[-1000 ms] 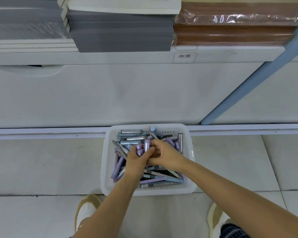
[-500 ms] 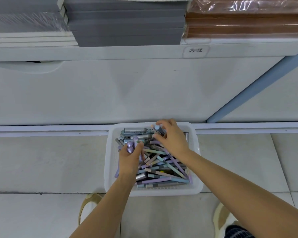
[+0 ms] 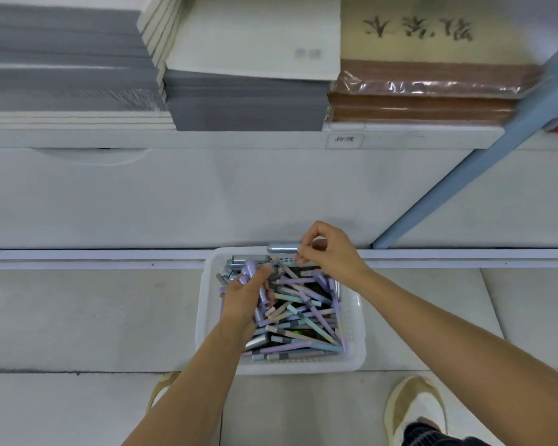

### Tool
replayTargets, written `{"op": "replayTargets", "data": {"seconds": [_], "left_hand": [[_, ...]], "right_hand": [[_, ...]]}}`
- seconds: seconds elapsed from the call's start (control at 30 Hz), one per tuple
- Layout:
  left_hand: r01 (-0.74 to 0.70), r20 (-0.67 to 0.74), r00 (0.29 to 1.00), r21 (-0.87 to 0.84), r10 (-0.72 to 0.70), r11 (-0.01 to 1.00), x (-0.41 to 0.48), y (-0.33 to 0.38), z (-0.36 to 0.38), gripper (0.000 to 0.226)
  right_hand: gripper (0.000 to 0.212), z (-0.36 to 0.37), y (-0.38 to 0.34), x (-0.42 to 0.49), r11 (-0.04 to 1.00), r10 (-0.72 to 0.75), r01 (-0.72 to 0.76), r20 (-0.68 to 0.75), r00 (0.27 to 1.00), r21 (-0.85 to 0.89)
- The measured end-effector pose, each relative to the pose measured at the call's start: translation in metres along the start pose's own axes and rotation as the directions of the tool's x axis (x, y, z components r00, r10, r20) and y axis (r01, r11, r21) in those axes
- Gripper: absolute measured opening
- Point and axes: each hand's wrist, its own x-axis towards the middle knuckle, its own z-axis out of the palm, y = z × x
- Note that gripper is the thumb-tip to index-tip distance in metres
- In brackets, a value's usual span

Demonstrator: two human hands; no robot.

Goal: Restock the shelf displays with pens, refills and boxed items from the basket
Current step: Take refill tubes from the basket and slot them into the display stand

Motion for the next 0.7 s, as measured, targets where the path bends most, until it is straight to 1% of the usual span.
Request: {"op": "replayTargets", "data": {"seconds": [0.07, 0.13, 0.2, 0.27, 0.33, 0.4, 0.47, 0.6, 0.7], "left_hand": [[-0.016, 0.007, 1.0, -0.04, 0.016, 0.999, -0.013, 0.013, 0.009, 0.03], [-0.084, 0.033, 0.996, -0.042, 0.086, 0.996, -0.028, 0.026, 0.017, 0.026], [-0.184, 0.038, 0.982, -0.031, 0.185, 0.982, -0.044, 0.042, 0.024, 0.023], [-0.279, 0.067, 0.958, -0.023, 0.28, 0.96, -0.06, 0.062, 0.029, 0.02], [-0.377, 0.139, 0.917, -0.01, 0.374, 0.926, -0.078, 0.084, 0.035, 0.016], [-0.461, 0.194, 0.867, -0.035, 0.458, 0.887, -0.098, 0.106, 0.042, 0.014], [-0.51, 0.234, 0.824, -0.092, 0.516, 0.855, -0.118, 0.129, 0.051, 0.021], [-0.587, 0.296, 0.749, -0.118, 0.592, 0.801, -0.153, 0.166, 0.071, 0.025], [-0.633, 0.292, 0.705, -0.154, 0.647, 0.759, -0.175, 0.189, 0.084, 0.024]], "right_hand": [[0.013, -0.004, -0.017, -0.011, 0.995, 0.002, -0.012, 0.093, 0.996, 0.104], [0.014, -0.007, -0.034, -0.022, 0.985, 0.014, -0.042, 0.168, 0.986, 0.165], [0.018, -0.007, -0.053, -0.033, 0.991, -0.005, -0.028, 0.249, 0.968, 0.13], [0.026, -0.008, -0.077, -0.042, 0.998, -0.064, 0.059, 0.293, 0.954, 0.025], [0.029, -0.01, -0.102, -0.051, 0.988, -0.141, 0.152, 0.261, 0.955, -0.025], [0.025, -0.013, -0.131, -0.06, 0.971, -0.233, 0.24, 0.182, 0.955, -0.017], [0.022, -0.018, -0.159, -0.068, 0.943, -0.331, 0.333, 0.095, 0.939, -0.014], [0.023, -0.026, -0.208, -0.087, 0.865, -0.502, 0.5, -0.04, 0.864, -0.04], [0.021, -0.032, -0.232, -0.101, 0.812, -0.584, 0.579, -0.11, 0.804, -0.078]]}}
